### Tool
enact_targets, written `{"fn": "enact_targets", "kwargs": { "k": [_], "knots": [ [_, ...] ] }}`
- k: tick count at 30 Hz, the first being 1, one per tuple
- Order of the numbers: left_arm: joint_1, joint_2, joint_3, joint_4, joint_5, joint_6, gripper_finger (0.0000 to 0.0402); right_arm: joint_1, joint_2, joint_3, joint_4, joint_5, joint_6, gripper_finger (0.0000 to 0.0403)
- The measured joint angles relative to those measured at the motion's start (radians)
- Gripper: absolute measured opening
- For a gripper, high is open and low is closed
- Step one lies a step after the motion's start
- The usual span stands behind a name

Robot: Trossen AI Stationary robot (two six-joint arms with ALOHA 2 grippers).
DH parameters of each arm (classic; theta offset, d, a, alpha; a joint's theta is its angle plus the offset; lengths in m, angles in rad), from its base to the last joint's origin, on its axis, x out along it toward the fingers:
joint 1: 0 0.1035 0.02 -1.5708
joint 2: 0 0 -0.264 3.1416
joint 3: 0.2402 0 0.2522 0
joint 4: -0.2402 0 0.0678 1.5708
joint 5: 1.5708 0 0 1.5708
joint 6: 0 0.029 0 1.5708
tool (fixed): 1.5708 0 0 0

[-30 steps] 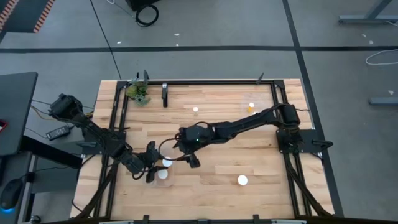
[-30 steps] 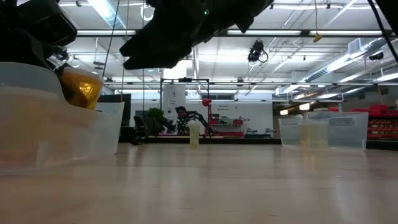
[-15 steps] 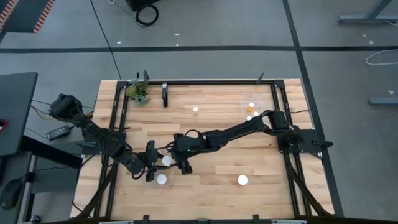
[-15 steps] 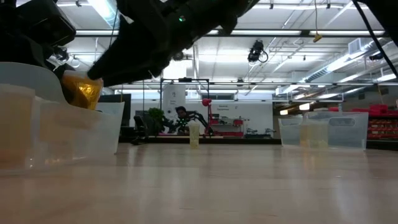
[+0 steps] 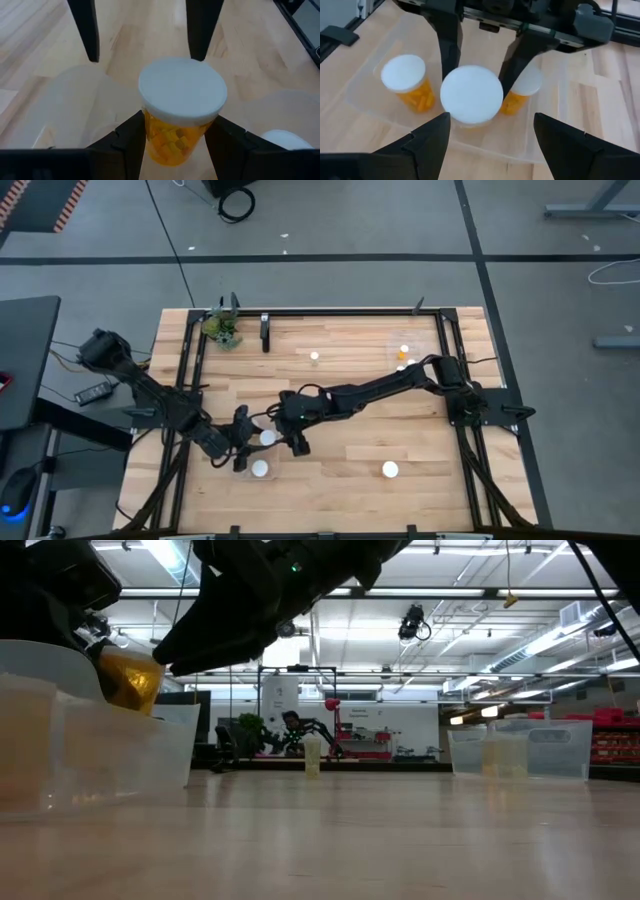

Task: Pick and place medicine bottles into bin by pill shape (circle, oval)
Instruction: Put the large orange pill bottle into the bottom transparent bin

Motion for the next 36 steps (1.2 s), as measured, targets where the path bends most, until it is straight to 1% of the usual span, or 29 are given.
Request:
{"fn": "enact_targets", "kwargs": {
  "k": [4,11,36],
  "knots": [
    [0.0,-0.04,0.0,-0.012,0.017,-0.001,0.0185,-0.007,-0.001,0.0,0.0,-0.022,0.01,0.0294],
    [0.0,-0.042,0.0,-0.019,0.084,-0.008,0.0185,-0.01,-0.001,-0.002,-0.004,-0.022,0.014,0.0294],
    [0.001,-0.052,0.001,-0.025,0.084,-0.006,0.0185,-0.01,-0.001,-0.002,-0.015,-0.023,0.014,0.0294]
  ]
}}
